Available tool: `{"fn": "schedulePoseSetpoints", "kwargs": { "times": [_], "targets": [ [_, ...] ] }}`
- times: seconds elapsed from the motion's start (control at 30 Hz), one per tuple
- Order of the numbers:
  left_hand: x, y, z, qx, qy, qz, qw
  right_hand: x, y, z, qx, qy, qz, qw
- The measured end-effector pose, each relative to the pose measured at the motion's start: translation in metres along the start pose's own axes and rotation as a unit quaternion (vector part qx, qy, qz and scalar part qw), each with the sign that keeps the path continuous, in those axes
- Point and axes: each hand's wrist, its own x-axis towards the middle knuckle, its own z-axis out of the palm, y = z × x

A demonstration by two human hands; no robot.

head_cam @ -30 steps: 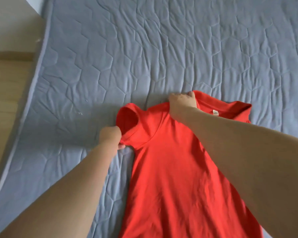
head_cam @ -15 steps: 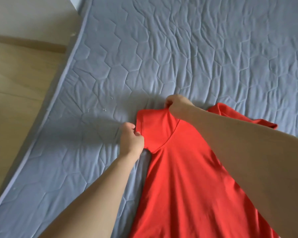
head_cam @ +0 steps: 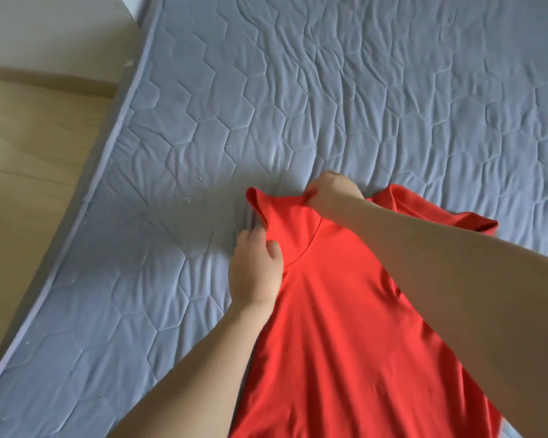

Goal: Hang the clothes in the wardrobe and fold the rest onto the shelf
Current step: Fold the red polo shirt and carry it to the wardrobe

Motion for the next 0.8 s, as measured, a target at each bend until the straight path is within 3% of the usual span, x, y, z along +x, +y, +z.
{"fn": "schedulePoseSetpoints", "kwargs": {
  "times": [0.03, 0.1, 0.17, 0.23, 0.3, 0.4, 0.43, 0.5, 0.6, 0.7, 0.73, 0.8],
  "targets": [
    [-0.011, 0.008, 0.003, 0.023, 0.007, 0.067, 0.997, -0.001, 0.002, -0.003, 0.079, -0.050, 0.035, 0.995],
    [-0.034, 0.024, 0.010, 0.072, -0.036, 0.148, 0.986, -0.003, 0.013, -0.010, 0.241, -0.148, 0.141, 0.949],
    [-0.052, 0.039, 0.021, 0.146, -0.151, 0.183, 0.960, -0.012, 0.036, -0.017, 0.389, -0.159, 0.220, 0.881],
    [-0.056, 0.042, 0.035, 0.163, -0.232, 0.224, 0.932, -0.019, 0.057, -0.017, 0.449, -0.146, 0.255, 0.844],
    [-0.044, 0.043, 0.044, 0.097, -0.171, 0.235, 0.952, -0.035, 0.068, -0.016, 0.390, -0.155, 0.262, 0.869],
    [-0.002, 0.036, 0.054, -0.004, -0.035, 0.143, 0.989, -0.056, 0.081, 0.003, 0.323, -0.135, 0.216, 0.911],
    [0.014, 0.036, 0.059, -0.017, -0.042, 0.120, 0.992, -0.063, 0.084, 0.011, 0.317, -0.110, 0.197, 0.921],
    [0.041, 0.044, 0.065, -0.038, -0.150, 0.084, 0.984, -0.074, 0.091, 0.027, 0.351, -0.067, 0.167, 0.919],
    [0.064, 0.061, 0.076, -0.058, -0.297, 0.078, 0.950, -0.089, 0.088, 0.034, 0.410, -0.104, 0.111, 0.899],
    [0.071, 0.064, 0.079, 0.042, -0.331, 0.134, 0.933, -0.091, 0.092, 0.045, 0.295, -0.081, 0.093, 0.948],
    [0.072, 0.065, 0.078, 0.074, -0.326, 0.153, 0.930, -0.091, 0.092, 0.048, 0.309, -0.065, 0.112, 0.942],
    [0.074, 0.070, 0.074, 0.097, -0.274, 0.168, 0.942, -0.089, 0.090, 0.054, 0.410, -0.079, 0.174, 0.892]
  ]
}}
